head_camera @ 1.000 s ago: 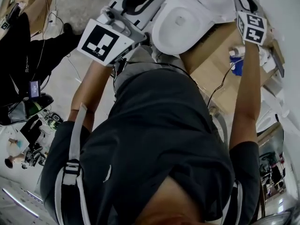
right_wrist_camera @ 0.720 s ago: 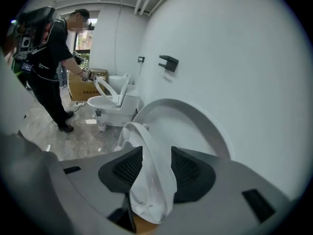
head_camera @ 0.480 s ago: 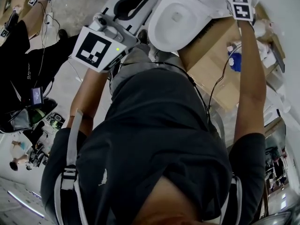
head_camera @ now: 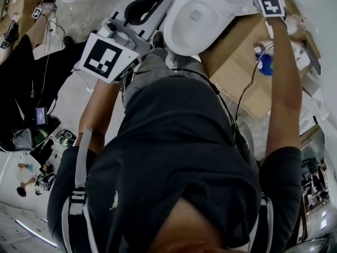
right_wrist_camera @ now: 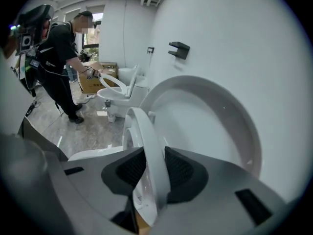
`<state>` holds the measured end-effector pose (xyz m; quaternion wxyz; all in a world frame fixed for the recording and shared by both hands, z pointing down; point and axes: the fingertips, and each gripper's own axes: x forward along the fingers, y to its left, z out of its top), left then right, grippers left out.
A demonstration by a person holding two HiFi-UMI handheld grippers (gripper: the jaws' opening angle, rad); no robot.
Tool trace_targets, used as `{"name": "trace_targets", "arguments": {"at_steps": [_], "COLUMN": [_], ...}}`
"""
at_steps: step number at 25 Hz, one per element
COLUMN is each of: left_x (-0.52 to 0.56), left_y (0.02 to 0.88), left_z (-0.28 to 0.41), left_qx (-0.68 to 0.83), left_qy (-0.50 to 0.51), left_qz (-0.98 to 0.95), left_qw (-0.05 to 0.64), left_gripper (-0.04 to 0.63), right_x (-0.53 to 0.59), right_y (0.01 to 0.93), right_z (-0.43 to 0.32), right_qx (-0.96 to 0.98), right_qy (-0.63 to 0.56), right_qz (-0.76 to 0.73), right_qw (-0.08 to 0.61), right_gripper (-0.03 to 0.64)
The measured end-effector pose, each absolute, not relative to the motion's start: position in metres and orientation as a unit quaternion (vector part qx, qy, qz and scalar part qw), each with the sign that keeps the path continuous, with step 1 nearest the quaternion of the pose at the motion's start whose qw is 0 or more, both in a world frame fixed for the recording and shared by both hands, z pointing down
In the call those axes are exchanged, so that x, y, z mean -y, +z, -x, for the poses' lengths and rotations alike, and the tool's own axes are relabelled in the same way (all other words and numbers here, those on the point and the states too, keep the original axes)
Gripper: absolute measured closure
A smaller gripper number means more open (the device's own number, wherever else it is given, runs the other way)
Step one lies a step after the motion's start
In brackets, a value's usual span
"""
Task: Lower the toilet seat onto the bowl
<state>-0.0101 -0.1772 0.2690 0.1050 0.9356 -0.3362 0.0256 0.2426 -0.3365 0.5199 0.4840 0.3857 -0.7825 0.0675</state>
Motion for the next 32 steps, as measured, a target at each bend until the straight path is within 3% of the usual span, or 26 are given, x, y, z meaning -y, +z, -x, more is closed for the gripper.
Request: {"name": "trace_targets", "arguments": {"at_steps": [32], "left_x": [0.193], "left_y": [0.270], "left_z": [0.003], "left_qx": [0.301], "left_qy": [0.024], "left_qz": [-0.946], "left_qw": [0.117], "left_gripper": [0.592], "right_x": [0.211], "right_y": [0.518], "right_z": [-0.178], "right_qx": [0.789], "right_qy": [0.034], "right_qz": [-0.327], "right_qw": [0.519], "right_gripper": [0.532]}}
